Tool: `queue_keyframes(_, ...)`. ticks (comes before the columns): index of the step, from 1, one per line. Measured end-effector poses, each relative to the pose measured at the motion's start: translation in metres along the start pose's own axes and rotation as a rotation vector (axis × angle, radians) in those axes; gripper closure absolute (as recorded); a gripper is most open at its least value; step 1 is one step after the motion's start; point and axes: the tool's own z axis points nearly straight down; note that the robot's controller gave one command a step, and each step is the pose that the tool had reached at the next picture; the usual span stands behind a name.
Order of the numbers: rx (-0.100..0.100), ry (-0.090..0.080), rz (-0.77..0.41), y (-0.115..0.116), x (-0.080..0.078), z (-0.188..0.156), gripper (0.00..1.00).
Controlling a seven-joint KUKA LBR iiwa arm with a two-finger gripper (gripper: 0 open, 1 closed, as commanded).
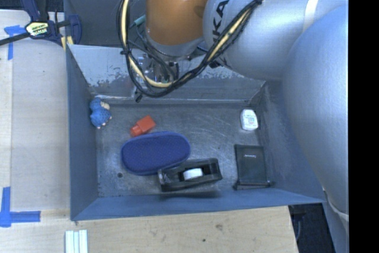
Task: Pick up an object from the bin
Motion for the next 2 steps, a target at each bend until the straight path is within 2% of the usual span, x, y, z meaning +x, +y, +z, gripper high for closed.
queue_keyframes(1, 0.007, 0.016, 0.041, -0.0418, 0.0226, 0.0590, 1.00)
queue_keyframes(2, 0.004, 0.009, 0.038, -0.0392, 0.0209, 0.0553, 0.00)
